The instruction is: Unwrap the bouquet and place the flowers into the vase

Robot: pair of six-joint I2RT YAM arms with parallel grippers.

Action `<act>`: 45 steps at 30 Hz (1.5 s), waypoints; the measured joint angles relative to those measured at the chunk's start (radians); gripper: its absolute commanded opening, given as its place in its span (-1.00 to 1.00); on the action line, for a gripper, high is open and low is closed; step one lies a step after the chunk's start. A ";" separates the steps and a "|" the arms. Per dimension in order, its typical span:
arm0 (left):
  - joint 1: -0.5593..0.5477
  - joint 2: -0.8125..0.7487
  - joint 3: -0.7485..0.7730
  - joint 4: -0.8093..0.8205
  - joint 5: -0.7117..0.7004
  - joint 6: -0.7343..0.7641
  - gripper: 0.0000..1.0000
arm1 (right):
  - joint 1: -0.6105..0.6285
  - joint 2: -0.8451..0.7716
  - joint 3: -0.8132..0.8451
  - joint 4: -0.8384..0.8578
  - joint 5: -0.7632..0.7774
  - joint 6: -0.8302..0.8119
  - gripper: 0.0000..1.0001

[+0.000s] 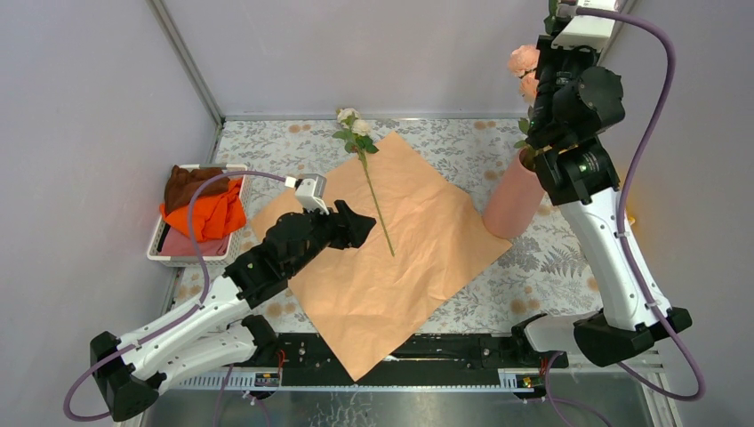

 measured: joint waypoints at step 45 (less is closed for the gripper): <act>0.000 0.044 0.000 0.000 0.008 0.000 0.48 | -0.147 -0.181 -0.254 -0.229 -0.148 0.410 0.99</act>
